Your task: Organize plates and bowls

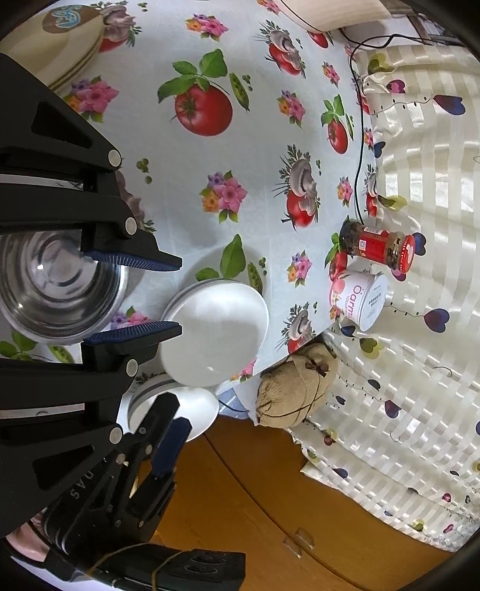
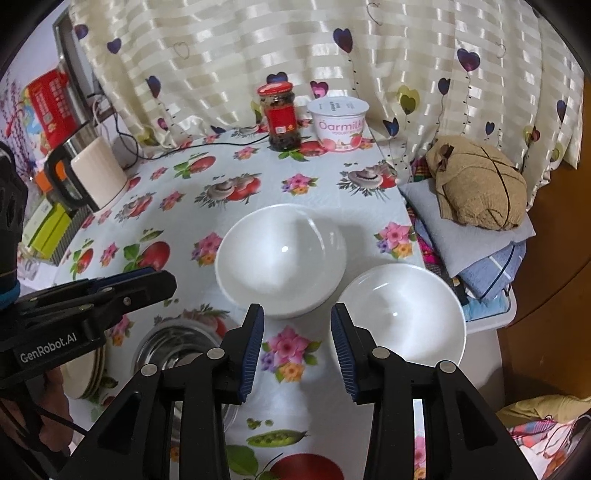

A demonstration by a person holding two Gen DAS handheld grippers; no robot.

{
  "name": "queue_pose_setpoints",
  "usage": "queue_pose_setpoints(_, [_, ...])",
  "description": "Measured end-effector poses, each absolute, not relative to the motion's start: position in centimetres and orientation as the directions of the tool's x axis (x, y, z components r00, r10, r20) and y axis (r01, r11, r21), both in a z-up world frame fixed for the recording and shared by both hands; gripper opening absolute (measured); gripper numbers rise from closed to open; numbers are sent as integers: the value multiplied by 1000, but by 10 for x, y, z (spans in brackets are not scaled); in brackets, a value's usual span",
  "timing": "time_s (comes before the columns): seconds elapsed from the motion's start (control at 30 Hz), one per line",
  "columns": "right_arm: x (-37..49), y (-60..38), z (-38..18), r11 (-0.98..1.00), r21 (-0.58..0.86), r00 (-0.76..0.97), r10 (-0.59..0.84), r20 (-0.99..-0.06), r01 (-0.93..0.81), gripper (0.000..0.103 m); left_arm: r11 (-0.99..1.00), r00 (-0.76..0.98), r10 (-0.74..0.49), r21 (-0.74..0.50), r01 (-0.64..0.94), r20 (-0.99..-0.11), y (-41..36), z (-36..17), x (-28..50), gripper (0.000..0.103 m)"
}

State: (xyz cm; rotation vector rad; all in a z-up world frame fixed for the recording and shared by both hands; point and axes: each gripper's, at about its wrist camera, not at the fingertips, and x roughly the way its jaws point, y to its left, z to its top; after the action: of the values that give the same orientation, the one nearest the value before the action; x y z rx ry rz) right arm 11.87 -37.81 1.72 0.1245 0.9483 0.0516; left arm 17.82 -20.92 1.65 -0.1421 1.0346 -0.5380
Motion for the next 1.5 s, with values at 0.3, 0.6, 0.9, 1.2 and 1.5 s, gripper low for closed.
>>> queue_pose_setpoints(0.3, [135, -392, 10, 991, 127, 581, 86, -810, 31, 37, 875, 400, -465, -339, 347, -790, -216, 5, 190, 29])
queue_pose_setpoints(0.6, [154, -397, 2, 993, 111, 574, 74, -816, 31, 37, 886, 394, -446, -332, 324, -804, -221, -9, 204, 29])
queue_pose_setpoints(0.9, [174, -402, -12, 994, 105, 549, 69, -833, 35, 36, 887, 391, -444, -335, 318, -806, -226, -13, 209, 29])
queue_pose_setpoints(1.2, [181, -403, -14, 995, 94, 552, 56, -832, 41, 34, 888, 398, -443, -330, 321, -804, -230, -14, 211, 29])
queue_pose_setpoints(1.5, [188, -406, -19, 995, 92, 539, 60, -840, 32, 28, 882, 383, -453, -340, 328, -805, -232, -19, 212, 29])
